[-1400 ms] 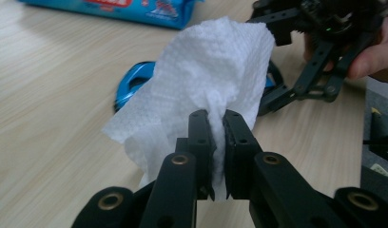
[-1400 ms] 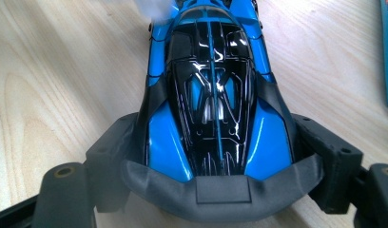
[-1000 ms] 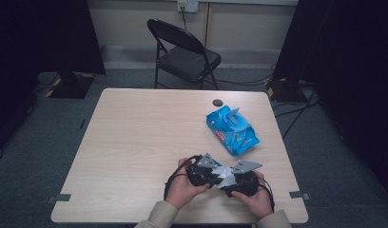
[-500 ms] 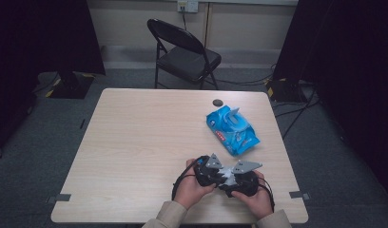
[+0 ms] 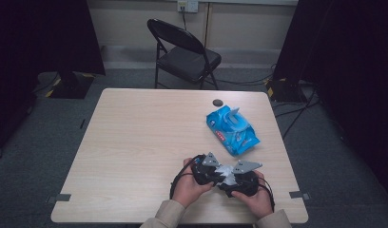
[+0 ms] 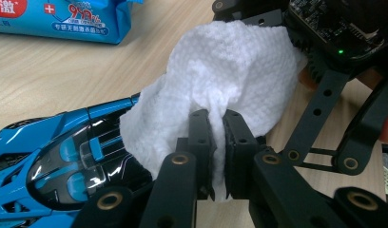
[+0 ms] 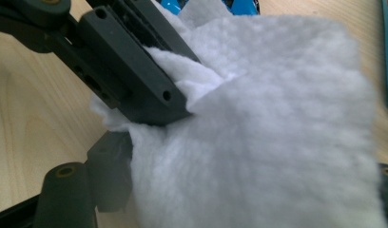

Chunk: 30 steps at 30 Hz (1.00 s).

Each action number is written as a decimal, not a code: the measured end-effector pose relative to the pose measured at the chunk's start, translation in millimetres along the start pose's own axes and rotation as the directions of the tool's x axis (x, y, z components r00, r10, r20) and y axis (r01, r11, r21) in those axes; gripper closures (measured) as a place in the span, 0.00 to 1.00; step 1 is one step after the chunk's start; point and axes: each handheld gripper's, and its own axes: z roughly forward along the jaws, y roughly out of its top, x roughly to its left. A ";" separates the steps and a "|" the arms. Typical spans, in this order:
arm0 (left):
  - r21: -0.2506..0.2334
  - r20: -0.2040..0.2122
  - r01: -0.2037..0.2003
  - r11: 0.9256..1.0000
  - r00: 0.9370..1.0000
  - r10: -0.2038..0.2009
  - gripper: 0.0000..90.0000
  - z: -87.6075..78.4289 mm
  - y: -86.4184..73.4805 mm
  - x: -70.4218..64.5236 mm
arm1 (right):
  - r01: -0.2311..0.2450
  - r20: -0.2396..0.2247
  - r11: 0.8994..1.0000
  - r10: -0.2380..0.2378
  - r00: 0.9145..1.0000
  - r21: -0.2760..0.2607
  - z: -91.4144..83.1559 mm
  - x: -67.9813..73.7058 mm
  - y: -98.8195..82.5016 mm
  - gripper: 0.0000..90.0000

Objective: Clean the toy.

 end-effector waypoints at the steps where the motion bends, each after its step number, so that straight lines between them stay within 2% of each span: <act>1: -0.008 -0.001 0.003 1.000 1.000 -0.003 0.93 -0.4 -1.0 -0.2 | 0.000 -0.001 1.000 0.000 1.000 0.001 -0.1 -0.1 0.1 0.27; 5: -0.022 -0.014 0.009 1.000 1.000 -0.009 0.93 -3.5 -3.9 1.5 | 0.002 -0.003 1.000 -0.002 1.000 0.002 0.0 -0.3 0.2 0.27; 8: -0.010 -0.042 -0.001 1.000 0.999 0.000 0.93 -8.3 -4.9 4.0 | 0.003 -0.004 1.000 -0.003 1.000 0.002 0.1 -0.4 0.3 0.27; 13: -0.011 -0.061 0.014 1.000 0.998 -0.014 0.93 -15.6 -10.5 13.0 | 0.003 -0.004 1.000 -0.003 1.000 0.002 0.1 -0.4 0.3 0.27; 16: -0.002 -0.081 0.007 1.000 0.997 -0.007 0.93 -19.7 -12.9 18.4 | 0.003 -0.004 1.000 -0.003 1.000 0.002 0.1 -0.4 0.3 0.27; 22: -0.015 -0.103 0.054 0.998 0.993 -0.055 0.93 -26.2 -18.2 30.8 | 0.004 -0.003 1.000 -0.004 1.000 0.000 0.1 -0.1 0.2 0.27; 27: -0.009 -0.118 0.046 0.999 0.992 -0.047 0.93 -27.1 -16.7 34.7 | 0.004 -0.003 1.000 -0.004 1.000 0.000 0.1 -0.2 0.2 0.27; 30: -0.017 -0.128 0.056 0.998 0.990 -0.058 0.93 -28.9 -17.8 38.6 | 0.004 -0.003 1.000 -0.004 1.000 0.000 0.1 -0.1 0.2 0.27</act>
